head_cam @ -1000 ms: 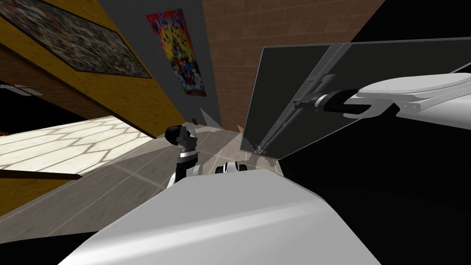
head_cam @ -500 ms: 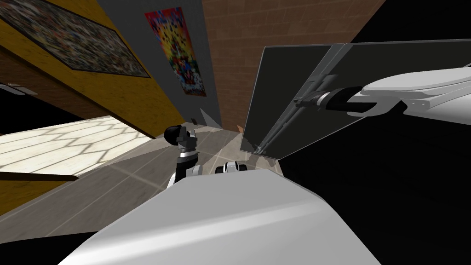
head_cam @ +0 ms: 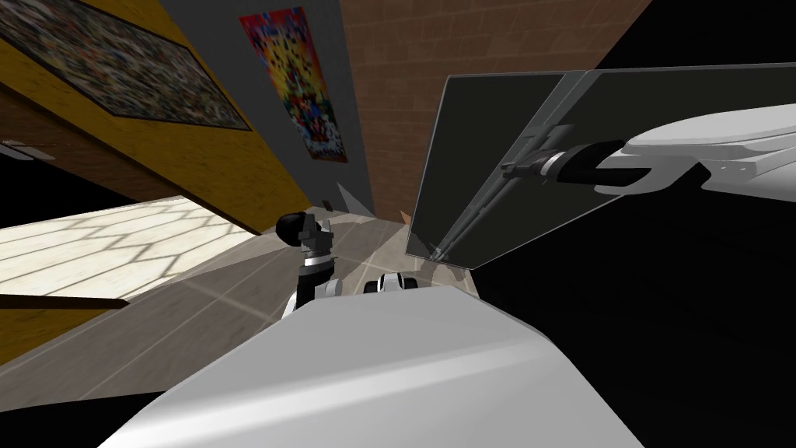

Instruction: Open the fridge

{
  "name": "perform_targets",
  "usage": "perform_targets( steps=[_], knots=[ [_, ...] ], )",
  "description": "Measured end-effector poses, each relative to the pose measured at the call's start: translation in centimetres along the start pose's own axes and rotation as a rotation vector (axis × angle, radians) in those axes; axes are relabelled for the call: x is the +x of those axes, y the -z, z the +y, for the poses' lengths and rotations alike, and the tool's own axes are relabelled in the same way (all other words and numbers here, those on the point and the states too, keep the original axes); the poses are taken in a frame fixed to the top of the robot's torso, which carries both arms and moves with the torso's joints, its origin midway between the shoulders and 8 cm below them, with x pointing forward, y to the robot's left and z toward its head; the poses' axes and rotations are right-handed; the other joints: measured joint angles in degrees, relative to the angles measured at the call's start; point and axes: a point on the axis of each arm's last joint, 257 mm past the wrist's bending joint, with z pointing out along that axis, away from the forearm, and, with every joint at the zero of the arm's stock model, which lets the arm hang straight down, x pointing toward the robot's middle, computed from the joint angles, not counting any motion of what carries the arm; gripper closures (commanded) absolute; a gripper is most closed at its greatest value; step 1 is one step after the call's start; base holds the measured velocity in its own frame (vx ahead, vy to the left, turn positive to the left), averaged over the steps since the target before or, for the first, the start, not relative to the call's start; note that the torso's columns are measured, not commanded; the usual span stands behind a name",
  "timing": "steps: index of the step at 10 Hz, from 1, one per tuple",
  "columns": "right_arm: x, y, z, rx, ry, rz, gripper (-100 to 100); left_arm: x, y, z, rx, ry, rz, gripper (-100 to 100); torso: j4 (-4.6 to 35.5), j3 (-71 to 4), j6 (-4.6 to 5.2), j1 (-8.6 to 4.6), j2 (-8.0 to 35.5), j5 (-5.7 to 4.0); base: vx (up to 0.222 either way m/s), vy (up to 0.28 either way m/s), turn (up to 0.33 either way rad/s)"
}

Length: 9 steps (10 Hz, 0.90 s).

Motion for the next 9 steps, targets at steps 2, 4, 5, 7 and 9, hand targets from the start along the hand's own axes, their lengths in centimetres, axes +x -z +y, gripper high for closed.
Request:
perform_targets(
  steps=[2,4,5,7,9],
  knots=[
    [-1.1,0.9,-1.2,0.017,0.006,-0.007,-100,0.0,0.0,0.0,0.0,0.0,0.0,0,0.1,0.0,0.17,0.04,0.1,0.05,0.035,0.016,-0.039],
    [-2.5,0.9,-2.0,0.037,0.039,-0.006,-100,0.0,0.0,0.0,0.0,0.0,0.0,0,0.0,0.0,0.03,-0.01,0.0,0.0,0.03,0.006,-0.029],
    [-2.6,1.0,-2.4,0.042,0.036,-0.006,-100,0.0,0.0,0.0,0.0,0.0,0.0,0,0.0,0.0,0.04,-0.08,0.0,-0.04,0.01,0.0,-0.002],
    [-2.7,1.5,-2.4,0.046,0.04,-0.008,-100,0.0,0.0,0.0,0.0,0.0,0.0,0,0.0,0.0,0.06,-0.06,0.0,-0.06,0.006,0.006,-0.019],
    [-3.2,1.6,-3.1,0.055,0.061,-0.01,-100,0.0,0.0,0.0,0.0,0.0,0.0,0,0.1,0.0,0.18,-0.16,0.0,0.0,0.027,0.019,-0.028]
  ],
)
